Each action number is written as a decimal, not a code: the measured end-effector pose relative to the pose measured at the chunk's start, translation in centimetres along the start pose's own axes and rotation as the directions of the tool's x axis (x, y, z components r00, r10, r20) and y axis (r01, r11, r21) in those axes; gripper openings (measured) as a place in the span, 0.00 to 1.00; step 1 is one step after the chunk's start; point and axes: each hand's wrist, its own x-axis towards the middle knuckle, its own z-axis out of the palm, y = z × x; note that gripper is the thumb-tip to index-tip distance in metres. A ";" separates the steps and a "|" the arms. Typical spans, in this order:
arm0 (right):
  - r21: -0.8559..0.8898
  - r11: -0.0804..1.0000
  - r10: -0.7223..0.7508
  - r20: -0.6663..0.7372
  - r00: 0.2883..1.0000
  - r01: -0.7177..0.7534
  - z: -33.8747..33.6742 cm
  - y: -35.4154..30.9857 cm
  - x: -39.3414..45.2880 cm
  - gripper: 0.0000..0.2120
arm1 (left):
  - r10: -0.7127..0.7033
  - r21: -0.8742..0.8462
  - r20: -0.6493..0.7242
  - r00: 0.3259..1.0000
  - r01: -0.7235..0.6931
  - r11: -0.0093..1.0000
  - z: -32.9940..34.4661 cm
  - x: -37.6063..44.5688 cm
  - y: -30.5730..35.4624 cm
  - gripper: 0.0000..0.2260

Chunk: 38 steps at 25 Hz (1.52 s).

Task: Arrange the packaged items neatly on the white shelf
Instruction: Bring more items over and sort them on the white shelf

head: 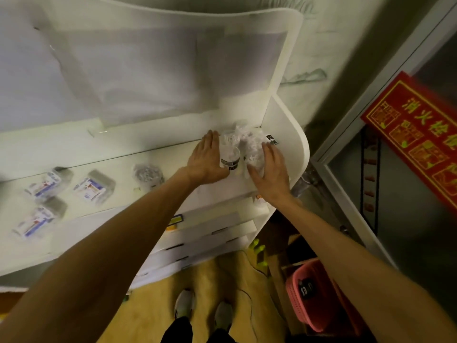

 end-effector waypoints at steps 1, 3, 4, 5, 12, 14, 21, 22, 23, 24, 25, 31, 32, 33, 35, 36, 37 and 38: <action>-0.030 0.999 -0.024 -0.023 0.999 0.023 -0.2 -0.4 0.2 0.33 | 0.014 0.061 -0.006 1.000 -0.014 0.998 -0.4 -0.6 -0.6 0.49; -0.066 0.997 -0.048 -0.057 0.997 0.044 -0.5 -1.7 0.5 0.33 | 0.043 0.215 -0.042 0.998 -0.033 0.976 -1.3 -2.1 -2.0 0.46; -0.067 0.997 -0.053 -0.067 0.996 0.049 -0.5 -2.5 0.8 0.34 | 0.078 0.303 -0.066 0.995 -0.054 0.951 -1.7 -2.8 -2.7 0.44; -0.060 0.997 -0.055 -0.067 0.996 0.051 -0.6 -3.2 0.9 0.35 | 0.119 0.390 -0.086 0.989 -0.076 0.918 -2.1 -3.6 -3.3 0.42; -0.099 0.986 -0.137 -0.053 0.989 0.132 0.5 -14.1 0.7 0.37 | 0.048 0.581 -0.217 0.975 0.089 0.809 -8.7 -11.2 -10.5 0.34; -0.099 0.976 -0.200 -0.045 0.979 0.195 1.4 -18.6 0.1 0.37 | 0.019 0.586 -0.269 0.963 0.148 0.797 -11.6 -14.5 -13.2 0.34; 0.038 0.933 -0.355 -0.083 0.931 0.359 5.5 -40.0 -6.5 0.36 | -0.019 0.522 -0.545 0.838 0.356 0.775 -22.7 -29.9 -25.4 0.33; 0.048 0.917 -0.391 -0.094 0.916 0.396 6.0 -42.5 -7.5 0.35 | -0.009 0.520 -0.579 0.816 0.377 0.767 -23.8 -32.1 -27.1 0.33; 0.053 0.899 -0.429 -0.100 0.898 0.435 6.6 -45.4 -8.8 0.35 | -0.016 0.483 -0.625 0.781 0.402 0.778 -24.8 -34.6 -29.2 0.32; 0.057 0.882 -0.460 -0.107 0.881 0.467 7.3 -48.0 -10.0 0.35 | -0.042 0.416 -0.677 0.735 0.429 0.802 -25.5 -37.0 -31.2 0.32; 0.064 0.865 -0.489 -0.110 0.865 0.497 8.0 -50.6 -11.2 0.34 | -0.090 0.343 -0.717 0.691 0.462 0.818 -26.0 -39.3 -33.4 0.32; 0.161 0.776 -0.606 -0.078 0.792 0.610 12.0 -62.4 -18.0 0.34 | -0.342 0.268 -0.631 0.696 0.610 0.746 -24.6 -51.5 -43.8 0.36; 0.184 0.749 -0.635 -0.073 0.769 0.636 12.8 -64.0 -19.2 0.33 | -0.368 0.269 -0.621 0.692 0.629 0.729 -24.2 -53.3 -45.3 0.36; 0.210 0.717 -0.667 -0.072 0.742 0.665 13.6 -65.5 -20.4 0.32 | -0.399 0.269 -0.611 0.683 0.653 0.708 -23.9 -54.9 -46.6 0.37; 0.281 0.627 -0.733 -0.103 0.673 0.726 15.4 -67.9 -22.6 0.25 | -0.481 0.252 -0.564 0.671 0.695 0.674 -23.0 -57.4 -49.1 0.38; 0.325 0.585 -0.754 -0.119 0.645 0.743 16.4 -69.0 -23.6 0.23 | -0.524 0.237 -0.530 0.666 0.710 0.663 -22.5 -58.4 -50.3 0.39; 0.360 0.565 -0.764 -0.110 0.635 0.742 17.4 -69.9 -24.3 0.22 | -0.563 0.219 -0.496 0.661 0.723 0.656 -21.9 -59.0 -51.4 0.39; 0.383 0.568 -0.769 -0.067 0.635 0.728 18.6 -70.6 -24.9 0.22 | -0.594 0.204 -0.464 0.657 0.732 0.650 -21.3 -59.5 -52.3 0.40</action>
